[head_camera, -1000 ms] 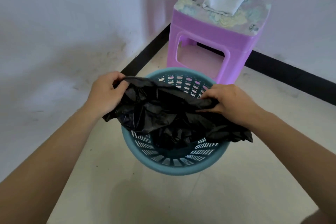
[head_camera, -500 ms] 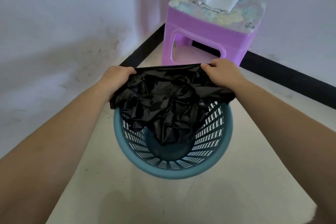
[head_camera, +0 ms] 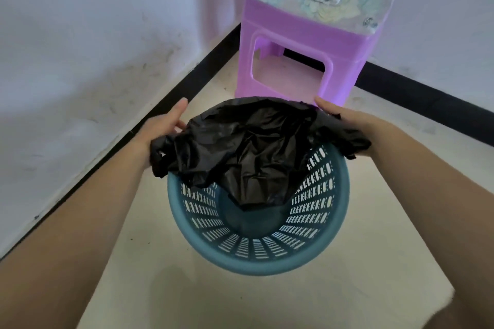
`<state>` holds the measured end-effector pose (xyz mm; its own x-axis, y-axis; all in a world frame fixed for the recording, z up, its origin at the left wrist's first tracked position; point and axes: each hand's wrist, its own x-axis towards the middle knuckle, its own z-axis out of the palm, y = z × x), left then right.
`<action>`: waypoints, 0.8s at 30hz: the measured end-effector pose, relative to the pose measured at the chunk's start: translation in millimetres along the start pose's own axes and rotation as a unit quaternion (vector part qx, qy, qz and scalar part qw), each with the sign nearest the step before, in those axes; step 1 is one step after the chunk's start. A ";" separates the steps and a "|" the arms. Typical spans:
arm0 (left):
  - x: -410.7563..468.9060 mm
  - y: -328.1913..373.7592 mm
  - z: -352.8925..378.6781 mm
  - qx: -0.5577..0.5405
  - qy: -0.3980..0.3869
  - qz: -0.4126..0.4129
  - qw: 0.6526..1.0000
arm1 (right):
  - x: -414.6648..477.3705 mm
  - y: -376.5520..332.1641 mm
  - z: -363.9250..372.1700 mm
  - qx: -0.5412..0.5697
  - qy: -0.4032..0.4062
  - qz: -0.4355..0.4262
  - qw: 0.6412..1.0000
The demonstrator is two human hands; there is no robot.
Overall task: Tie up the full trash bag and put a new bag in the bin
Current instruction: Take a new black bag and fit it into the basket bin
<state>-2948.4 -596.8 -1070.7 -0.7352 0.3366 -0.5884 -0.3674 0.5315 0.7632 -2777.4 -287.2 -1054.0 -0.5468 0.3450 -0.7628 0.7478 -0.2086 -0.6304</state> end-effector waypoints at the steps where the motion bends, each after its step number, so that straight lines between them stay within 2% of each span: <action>1: -4.4 9.5 -5.6 0.056 0.013 0.016 0.998 | -2.9 -4.9 -4.6 -0.008 -0.010 -0.006 1.000; 3: -13.6 17.1 -13.4 0.195 -0.033 0.024 0.980 | -9.3 -11.7 -7.8 -0.037 0.022 -0.035 0.998; 4: -15.7 17.9 -16.4 0.241 -0.077 0.012 0.968 | -11.7 -14.4 -7.7 -0.090 0.055 -0.063 0.992; 6: -20.4 20.9 -11.5 0.269 -0.080 0.023 0.960 | -24.4 -20.2 -2.7 -0.214 0.098 -0.107 0.966; 8: -8.3 20.2 -1.7 0.315 0.023 0.085 0.945 | -26.4 -18.2 2.4 -0.294 0.112 -0.113 0.942; 11: 6.2 24.8 7.8 0.364 0.169 0.125 0.907 | -12.1 -3.6 13.8 -0.292 0.101 -0.114 0.944; 14: 9.7 29.0 21.4 0.313 0.228 0.128 0.913 | 11.9 14.6 18.6 -0.156 0.142 -0.135 0.968; 16: 2.7 28.5 34.6 0.261 0.244 0.146 0.923 | 22.7 22.8 18.6 -0.139 0.178 -0.141 0.964; 18: -5.5 21.0 43.1 0.080 0.245 0.138 0.956 | 23.6 27.3 23.0 -0.147 0.227 -0.147 0.951; 19: -12.9 16.4 45.8 -0.024 0.244 0.120 0.962 | 19.0 28.2 28.5 -0.136 0.245 -0.156 0.947; 20: -19.7 10.5 48.6 -0.090 0.260 0.110 0.955 | 12.5 29.8 35.6 -0.113 0.254 -0.169 0.946; 21: -26.8 4.5 52.9 -0.084 0.296 0.097 0.946 | 3.9 31.1 44.0 -0.069 0.250 -0.168 0.951; 23: -40.7 -8.2 64.5 -0.073 0.382 0.054 0.919 | -8.1 35.7 59.9 0.079 0.211 -0.151 0.963; 24: -47.9 -13.2 71.8 -0.118 0.395 0.035 0.910 | -9.3 40.5 66.6 0.162 0.191 -0.140 0.958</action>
<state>-2867.4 -564.2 -1071.7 -0.9075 -0.3507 -0.2311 -0.3474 0.3177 0.8823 -2767.1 -359.8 -1082.0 -0.4849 0.7254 -0.4884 0.4030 -0.3103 -0.8610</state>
